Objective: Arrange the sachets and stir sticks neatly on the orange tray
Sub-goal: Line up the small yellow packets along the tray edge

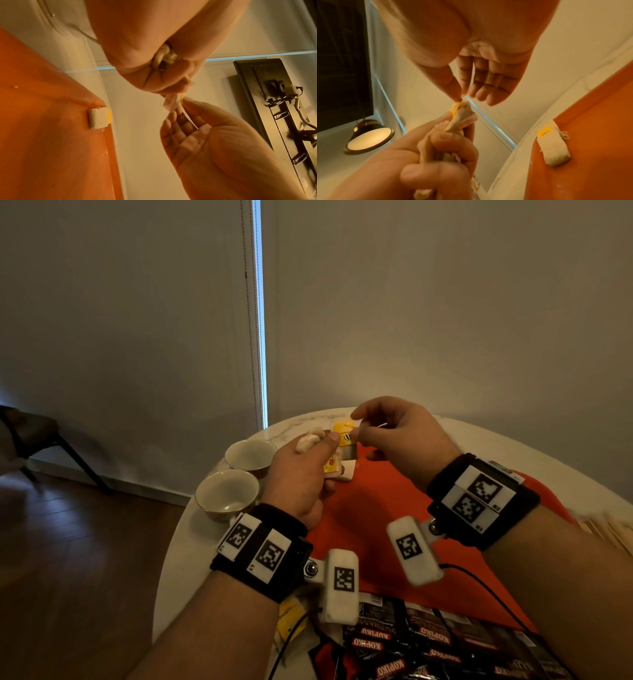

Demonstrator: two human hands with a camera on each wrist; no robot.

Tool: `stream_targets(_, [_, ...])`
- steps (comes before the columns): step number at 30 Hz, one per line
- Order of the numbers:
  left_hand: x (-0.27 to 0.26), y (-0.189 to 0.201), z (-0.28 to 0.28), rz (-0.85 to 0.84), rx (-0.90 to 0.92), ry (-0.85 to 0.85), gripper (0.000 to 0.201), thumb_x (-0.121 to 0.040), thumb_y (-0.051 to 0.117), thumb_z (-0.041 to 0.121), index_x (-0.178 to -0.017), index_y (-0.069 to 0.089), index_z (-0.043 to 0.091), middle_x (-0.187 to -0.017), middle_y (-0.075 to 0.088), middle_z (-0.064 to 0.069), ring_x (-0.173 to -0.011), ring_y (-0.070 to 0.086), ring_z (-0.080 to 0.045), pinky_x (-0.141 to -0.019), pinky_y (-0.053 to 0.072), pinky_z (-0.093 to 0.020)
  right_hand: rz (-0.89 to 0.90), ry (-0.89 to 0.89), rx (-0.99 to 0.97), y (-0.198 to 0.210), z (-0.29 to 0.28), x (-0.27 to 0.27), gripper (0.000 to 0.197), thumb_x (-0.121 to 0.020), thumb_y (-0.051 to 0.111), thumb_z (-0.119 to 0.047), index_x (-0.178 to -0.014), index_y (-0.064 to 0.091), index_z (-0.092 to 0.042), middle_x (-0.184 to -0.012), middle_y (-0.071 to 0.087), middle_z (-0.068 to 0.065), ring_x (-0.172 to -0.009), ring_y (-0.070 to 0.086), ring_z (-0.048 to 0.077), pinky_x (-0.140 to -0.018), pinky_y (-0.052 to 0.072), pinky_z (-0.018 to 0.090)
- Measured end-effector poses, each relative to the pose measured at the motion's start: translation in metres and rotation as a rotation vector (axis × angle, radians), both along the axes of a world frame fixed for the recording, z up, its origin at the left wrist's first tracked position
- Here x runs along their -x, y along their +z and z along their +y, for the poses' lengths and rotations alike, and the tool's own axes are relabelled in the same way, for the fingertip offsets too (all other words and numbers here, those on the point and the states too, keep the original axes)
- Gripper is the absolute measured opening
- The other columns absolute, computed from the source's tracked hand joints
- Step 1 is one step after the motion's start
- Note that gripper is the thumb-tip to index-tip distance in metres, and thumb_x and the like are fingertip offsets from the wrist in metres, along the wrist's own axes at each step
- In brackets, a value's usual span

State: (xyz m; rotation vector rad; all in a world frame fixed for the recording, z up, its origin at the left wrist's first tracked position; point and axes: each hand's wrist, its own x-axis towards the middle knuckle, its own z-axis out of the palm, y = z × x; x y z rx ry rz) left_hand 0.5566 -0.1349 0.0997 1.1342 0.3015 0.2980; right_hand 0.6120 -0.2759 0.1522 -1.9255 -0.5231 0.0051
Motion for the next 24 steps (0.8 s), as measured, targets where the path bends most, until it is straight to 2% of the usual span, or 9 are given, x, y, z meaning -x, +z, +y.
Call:
stream_targets(2, [0.0, 0.0, 0.0, -0.001, -0.001, -0.002, 0.01, -0.096, 0.073, 0.028, -0.103, 0.074, 0.021, -0.08, 0.072, -0.003, -0.054, 0.06, -0.008, -0.041, 0.039, -0.021, 0.134, -0.002, -0.029, -0.001, 0.001, -0.004, 0.017, -0.087, 0.077, -0.014, -0.103, 0.071, -0.017, -0.089, 0.069, 0.003, -0.079, 0.064, 0.02, -0.073, 0.059, 0.041])
stream_targets(4, [0.0, -0.001, -0.001, -0.005, -0.001, 0.002, 0.012, -0.096, 0.074, 0.03, -0.103, 0.074, 0.02, -0.081, 0.073, -0.004, -0.055, 0.061, -0.009, -0.041, 0.04, -0.021, 0.234, 0.026, -0.063, 0.002, 0.0, -0.004, 0.01, -0.088, 0.076, -0.012, -0.097, 0.071, -0.014, -0.089, 0.069, 0.004, -0.082, 0.062, 0.019, -0.073, 0.055, 0.038])
stream_targets(7, [0.0, 0.0, 0.0, -0.007, 0.012, 0.022, 0.017, -0.097, 0.072, 0.033, -0.105, 0.075, 0.018, -0.084, 0.075, -0.005, -0.061, 0.064, -0.01, -0.045, 0.043, -0.023, 0.194, 0.004, -0.146, 0.01, -0.003, -0.003, 0.005, -0.089, 0.074, -0.009, -0.088, 0.071, -0.013, -0.082, 0.07, 0.002, -0.08, 0.064, 0.016, -0.074, 0.054, 0.036])
stream_targets(9, [0.001, 0.001, 0.002, -0.019, 0.009, 0.045, 0.017, -0.099, 0.069, 0.031, -0.105, 0.074, 0.016, -0.079, 0.074, -0.001, -0.058, 0.063, -0.008, -0.048, 0.044, -0.024, 0.176, -0.009, -0.197, 0.015, -0.006, -0.004, 0.005, -0.091, 0.072, -0.01, -0.086, 0.071, -0.013, -0.082, 0.072, 0.002, -0.082, 0.065, 0.016, -0.077, 0.055, 0.037])
stream_targets(12, [0.002, 0.002, 0.003, -0.039, -0.007, 0.07, 0.014, -0.1, 0.067, 0.03, -0.105, 0.071, 0.017, -0.075, 0.075, 0.006, -0.053, 0.063, -0.002, -0.05, 0.045, -0.024, 0.127, -0.023, -0.17, 0.017, -0.009, -0.006, 0.004, -0.09, 0.073, -0.012, -0.086, 0.072, -0.012, -0.084, 0.073, 0.003, -0.082, 0.064, 0.019, -0.082, 0.055, 0.039])
stream_targets(16, [0.003, 0.002, 0.002, -0.05, -0.026, 0.062, 0.013, -0.098, 0.07, 0.031, -0.102, 0.073, 0.019, -0.07, 0.073, 0.007, -0.053, 0.061, -0.004, -0.049, 0.045, -0.024, 0.223, 0.055, -0.223, 0.018, -0.013, -0.005, 0.006, -0.088, 0.073, -0.007, -0.086, 0.069, -0.01, -0.077, 0.07, 0.003, -0.07, 0.06, 0.016, -0.072, 0.053, 0.033])
stream_targets(18, [0.003, 0.002, 0.002, -0.051, -0.025, 0.05, 0.016, -0.096, 0.072, 0.034, -0.101, 0.074, 0.018, -0.069, 0.071, 0.004, -0.053, 0.059, -0.007, -0.049, 0.044, -0.025, 0.274, 0.091, -0.258, 0.019, -0.012, -0.004, 0.008, -0.088, 0.072, -0.005, -0.085, 0.067, -0.01, -0.076, 0.071, 0.003, -0.07, 0.063, 0.015, -0.069, 0.055, 0.03])
stream_targets(22, [0.004, 0.002, 0.001, -0.097, 0.009, -0.013, 0.027, -0.087, 0.079, 0.041, -0.103, 0.075, 0.019, -0.085, 0.072, -0.007, -0.059, 0.059, -0.011, -0.046, 0.041, -0.024, 0.319, 0.161, -0.249, 0.019, -0.009, -0.001, 0.012, -0.089, 0.07, 0.0, -0.086, 0.064, -0.011, -0.079, 0.072, 0.005, -0.07, 0.068, 0.019, -0.063, 0.058, 0.03])
stream_targets(24, [0.005, 0.002, 0.001, -0.118, 0.029, -0.04, 0.032, -0.082, 0.081, 0.038, -0.107, 0.074, 0.018, -0.092, 0.071, -0.01, -0.061, 0.058, -0.012, -0.045, 0.04, -0.023, 0.299, 0.171, -0.25, 0.018, -0.005, 0.001, 0.014, -0.089, 0.07, 0.001, -0.089, 0.063, -0.011, -0.078, 0.072, 0.007, -0.068, 0.067, 0.02, -0.062, 0.058, 0.031])
